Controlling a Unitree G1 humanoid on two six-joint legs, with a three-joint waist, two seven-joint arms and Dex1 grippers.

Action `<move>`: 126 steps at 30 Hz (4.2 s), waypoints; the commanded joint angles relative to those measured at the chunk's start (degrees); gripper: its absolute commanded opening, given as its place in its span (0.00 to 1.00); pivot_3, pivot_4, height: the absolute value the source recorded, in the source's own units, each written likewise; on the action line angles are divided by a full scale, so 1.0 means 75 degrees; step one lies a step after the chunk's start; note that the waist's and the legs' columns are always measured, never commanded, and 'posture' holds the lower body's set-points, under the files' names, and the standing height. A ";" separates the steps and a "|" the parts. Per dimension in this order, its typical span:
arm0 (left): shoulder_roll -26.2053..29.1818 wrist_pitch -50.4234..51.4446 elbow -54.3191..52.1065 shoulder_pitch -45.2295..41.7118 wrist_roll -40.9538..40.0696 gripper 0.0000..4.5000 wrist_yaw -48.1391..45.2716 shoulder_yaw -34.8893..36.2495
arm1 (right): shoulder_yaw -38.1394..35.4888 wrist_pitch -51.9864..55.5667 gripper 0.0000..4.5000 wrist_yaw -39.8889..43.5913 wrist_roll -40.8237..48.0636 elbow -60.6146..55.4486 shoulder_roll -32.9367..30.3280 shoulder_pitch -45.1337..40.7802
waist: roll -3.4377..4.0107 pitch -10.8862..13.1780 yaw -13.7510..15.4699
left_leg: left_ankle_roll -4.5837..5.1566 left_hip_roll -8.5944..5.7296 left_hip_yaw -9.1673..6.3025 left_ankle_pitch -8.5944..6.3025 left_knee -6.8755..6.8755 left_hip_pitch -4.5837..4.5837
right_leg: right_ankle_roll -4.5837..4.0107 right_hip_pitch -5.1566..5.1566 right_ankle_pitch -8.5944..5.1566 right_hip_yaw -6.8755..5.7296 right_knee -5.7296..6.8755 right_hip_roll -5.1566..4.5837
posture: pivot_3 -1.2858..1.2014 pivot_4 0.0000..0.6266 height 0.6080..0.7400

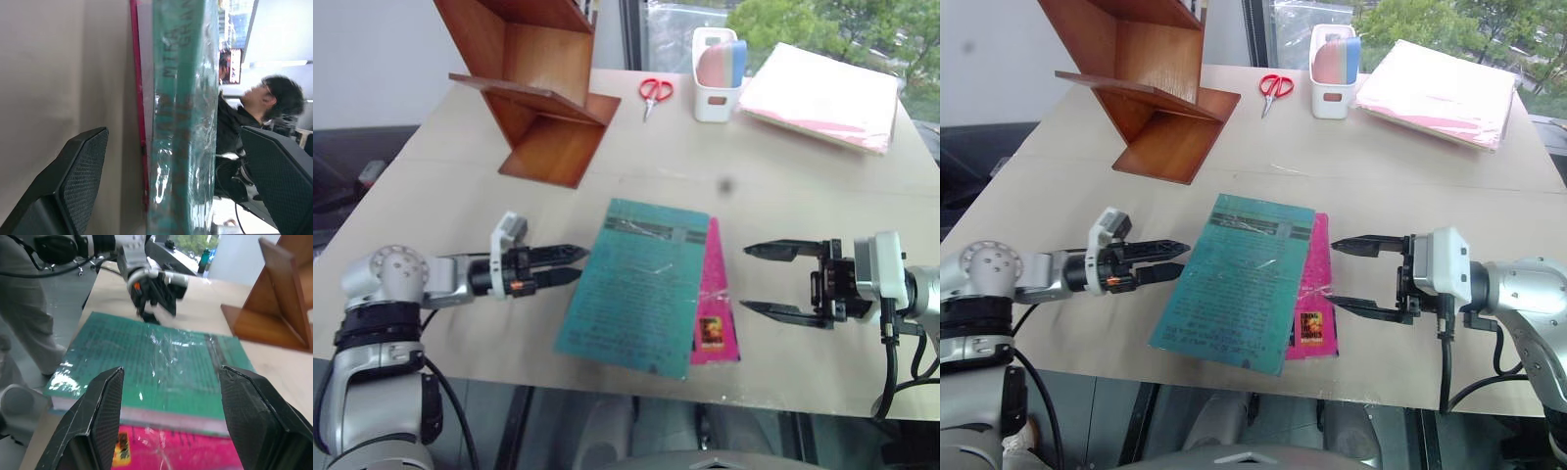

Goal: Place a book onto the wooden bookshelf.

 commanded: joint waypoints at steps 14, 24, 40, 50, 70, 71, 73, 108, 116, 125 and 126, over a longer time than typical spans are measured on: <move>-0.0224 -0.0601 -0.0010 -0.0197 0.0646 0.52 -0.1353 -0.1015 | 0.0176 -0.0080 0.71 -0.0405 -0.0055 -0.0425 0.0005 -0.0014 | 0.0000 0.0000 -0.0001 | 0.0000 0.0000 0.0004 0.0000 0.0001 0.0001 | 0.0000 0.0000 0.0000 0.0003 0.0001 0.0001 | 0.52 0.24 1.00; 0.0116 -0.0107 -0.0467 -0.0149 0.0143 0.02 -0.1318 0.0219 | 0.0368 -0.0406 0.71 -0.0306 -0.0336 -0.0065 0.0160 0.0015 | -0.0004 -0.0002 -0.0019 | 0.0000 0.0003 0.0003 0.0000 0.0003 0.0005 | 0.0000 0.0000 0.0000 0.0003 0.0004 0.0005 | 0.52 0.24 1.00; 0.0115 -0.6124 -0.4624 -0.2042 0.3041 0.02 0.0402 0.0295 | 0.0001 -0.0490 0.71 -0.1313 -0.0117 0.1032 0.1197 -0.0845 | -0.0016 0.0005 0.0033 | -0.0033 -0.0001 0.0022 0.0020 0.0044 -0.0016 | 0.0017 0.0006 0.0012 0.0010 -0.0002 -0.0003 | 0.52 0.24 1.00; 0.1191 -1.4017 -0.0851 -0.4609 0.6865 0.02 -0.1107 -0.1396 | -0.0380 -0.0632 0.71 -0.2593 -0.0040 0.1413 0.1992 -0.1788 | -0.0012 0.0013 -0.0027 | -0.0021 -0.0001 0.0066 0.0013 0.0012 0.0000 | 0.0018 -0.0004 0.0011 0.0041 -0.0008 0.0003 | 0.52 0.24 1.00; 0.2016 -1.9293 0.6057 -0.6716 1.0768 0.02 0.0317 -0.3259 | -0.1006 -0.1191 0.71 -0.2776 0.1147 0.0038 0.2401 -0.0971 | -0.0030 0.0023 -0.0042 | -0.0023 -0.0001 0.0075 0.0017 -0.0001 -0.0033 | 0.0021 -0.0052 0.0011 0.0043 0.0011 0.0000 | 0.52 0.24 1.00; 0.2008 -1.9300 0.6152 -0.6781 1.0907 0.02 0.0438 -0.3340 | -0.1101 -0.1186 0.71 -0.2670 0.1184 0.0066 0.2261 -0.0814 | -0.0030 0.0023 -0.0050 | -0.0023 -0.0001 0.0075 0.0016 0.0000 -0.0033 | 0.0021 -0.0051 0.0011 0.0043 0.0013 0.0001 | 0.52 0.24 1.00; 0.1975 -1.9234 0.6337 -0.6916 1.1203 0.02 0.0706 -0.3509 | -0.1404 -0.1185 0.71 -0.2452 0.1277 0.0158 0.1964 -0.0531 | -0.0030 0.0023 -0.0066 | -0.0019 -0.0001 0.0080 0.0014 0.0003 -0.0028 | 0.0021 -0.0051 0.0011 0.0049 0.0025 0.0001 | 0.52 0.24 1.00; 0.1711 -1.8307 0.7007 -0.6982 1.1255 0.59 0.1280 -0.3470 | -0.1576 -0.0732 0.71 -0.2066 0.1379 0.0269 0.0836 -0.0394 | -0.0038 0.0028 -0.0312 | 0.0012 0.0007 0.0105 -0.0005 0.0089 -0.0008 | 0.0028 -0.0052 0.0006 0.0087 0.0125 0.0008 | 0.52 0.24 1.00; 0.1938 -1.8562 0.6915 -0.6819 1.0931 0.99 0.1229 -0.3115 | -0.1527 -0.0619 0.71 -0.2042 0.1393 0.0341 0.0826 -0.0550 | -0.0059 0.0040 -0.0212 | 0.0012 0.0007 0.0103 -0.0005 0.0091 -0.0010 | 0.0028 -0.0052 0.0006 0.0084 0.0124 0.0007 | 0.52 0.24 1.00; 0.1929 -1.9853 0.6230 -0.5769 0.8725 0.99 -0.0208 -0.1701 | -0.1355 -0.0390 0.71 -0.1867 0.1412 0.0638 0.0729 -0.0915 | -0.0065 0.0044 -0.0201 | 0.0012 0.0009 0.0097 -0.0004 0.0094 -0.0013 | 0.0026 -0.0051 0.0007 0.0077 0.0125 0.0007 | 0.52 0.24 1.00; 0.1826 -2.0082 0.5936 -0.5506 0.8228 0.99 -0.0481 -0.1488 | -0.1342 -0.0355 0.71 -0.1816 0.1403 0.0706 0.0700 -0.0955 | -0.0066 0.0044 -0.0197 | 0.0012 0.0006 0.0098 -0.0004 0.0096 -0.0014 | 0.0026 -0.0051 0.0007 0.0079 0.0125 0.0002 | 0.52 0.24 1.00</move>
